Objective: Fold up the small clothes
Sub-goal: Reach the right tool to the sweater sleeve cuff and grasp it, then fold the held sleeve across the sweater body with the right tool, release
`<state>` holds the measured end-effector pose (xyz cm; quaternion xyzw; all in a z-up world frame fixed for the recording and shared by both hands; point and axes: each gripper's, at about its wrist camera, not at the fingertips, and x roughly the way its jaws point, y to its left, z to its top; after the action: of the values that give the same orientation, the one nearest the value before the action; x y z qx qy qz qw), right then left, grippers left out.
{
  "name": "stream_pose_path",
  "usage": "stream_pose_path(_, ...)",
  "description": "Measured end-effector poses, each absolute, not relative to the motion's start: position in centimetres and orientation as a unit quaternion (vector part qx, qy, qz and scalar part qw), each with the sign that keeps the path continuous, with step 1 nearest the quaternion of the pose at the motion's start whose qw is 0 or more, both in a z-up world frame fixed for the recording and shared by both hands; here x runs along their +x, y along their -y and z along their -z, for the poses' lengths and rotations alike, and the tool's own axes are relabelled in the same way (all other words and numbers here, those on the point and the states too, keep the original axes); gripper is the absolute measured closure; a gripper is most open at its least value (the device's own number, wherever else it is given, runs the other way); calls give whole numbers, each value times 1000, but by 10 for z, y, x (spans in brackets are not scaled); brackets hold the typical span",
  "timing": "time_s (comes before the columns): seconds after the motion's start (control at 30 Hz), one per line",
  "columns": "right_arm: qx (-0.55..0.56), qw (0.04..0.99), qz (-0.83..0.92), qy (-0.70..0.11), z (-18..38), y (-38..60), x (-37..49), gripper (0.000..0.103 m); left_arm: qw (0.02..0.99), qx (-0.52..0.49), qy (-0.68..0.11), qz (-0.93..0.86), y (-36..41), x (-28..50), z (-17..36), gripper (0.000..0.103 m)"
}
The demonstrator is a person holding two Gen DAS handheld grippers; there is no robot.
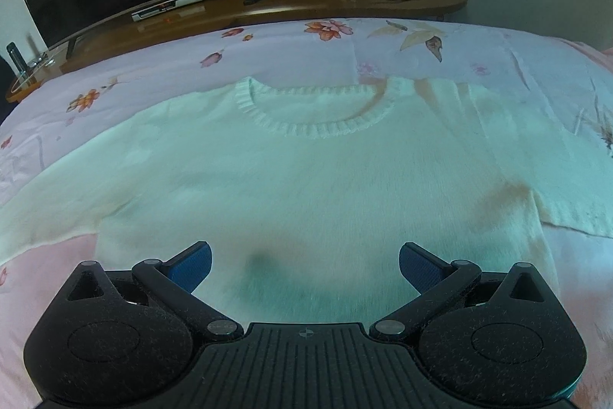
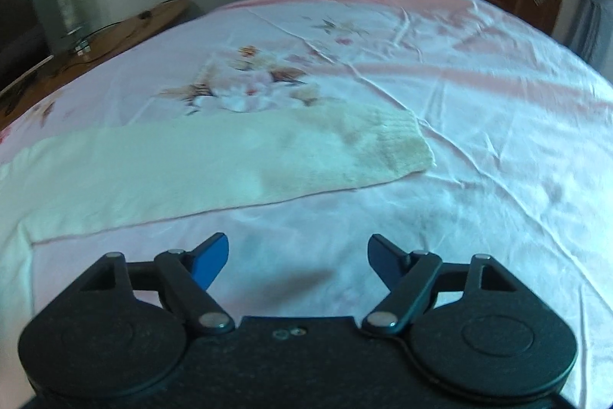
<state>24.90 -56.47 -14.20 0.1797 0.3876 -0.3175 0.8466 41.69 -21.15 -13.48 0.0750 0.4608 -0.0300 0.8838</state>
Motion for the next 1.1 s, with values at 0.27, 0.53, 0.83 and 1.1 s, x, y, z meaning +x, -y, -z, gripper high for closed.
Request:
stream_pose_path(0.27,210,836,351,-367,153,607,265,27,880,79,-468,24,224,442,150,0)
stream_pose_path(0.53,231,841,364,-328,154,632,275,79,875,67,-478,33,216,452,158,0)
stream_pose_path(0.83,196,899,296,-258,124,595,290,99,881,36,-469,49,188,459,153,0)
stream_pose_path(1.1,120,961,51,-245,88,429,376,99,892,7,-452,17,136,459,130,0)
